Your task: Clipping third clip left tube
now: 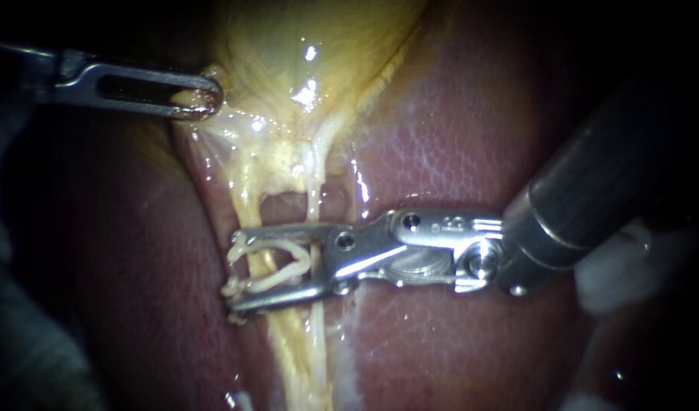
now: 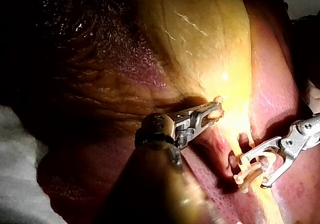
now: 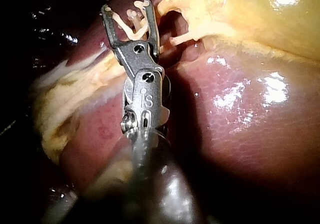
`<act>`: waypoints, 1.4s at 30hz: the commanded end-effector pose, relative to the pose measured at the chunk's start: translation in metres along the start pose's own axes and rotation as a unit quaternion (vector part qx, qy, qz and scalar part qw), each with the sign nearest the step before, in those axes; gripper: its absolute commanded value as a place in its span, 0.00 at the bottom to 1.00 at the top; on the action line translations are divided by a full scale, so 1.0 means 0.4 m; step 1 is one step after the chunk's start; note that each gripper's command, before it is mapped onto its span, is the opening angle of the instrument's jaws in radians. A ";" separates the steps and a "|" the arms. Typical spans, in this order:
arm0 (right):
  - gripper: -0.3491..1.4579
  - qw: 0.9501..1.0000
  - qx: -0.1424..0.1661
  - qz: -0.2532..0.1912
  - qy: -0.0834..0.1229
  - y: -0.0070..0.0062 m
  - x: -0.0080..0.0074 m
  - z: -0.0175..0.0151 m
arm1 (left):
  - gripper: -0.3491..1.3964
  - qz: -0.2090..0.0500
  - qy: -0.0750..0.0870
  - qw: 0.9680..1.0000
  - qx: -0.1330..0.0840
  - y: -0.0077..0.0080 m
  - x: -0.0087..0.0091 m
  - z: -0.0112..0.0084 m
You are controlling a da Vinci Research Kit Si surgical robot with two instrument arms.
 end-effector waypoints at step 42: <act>0.47 1.000 0.020 0.024 0.002 -0.0021 0.0030 -0.0185 | 0.00 0.000 0.000 1.000 0.000 0.0000 0.0000 -0.0001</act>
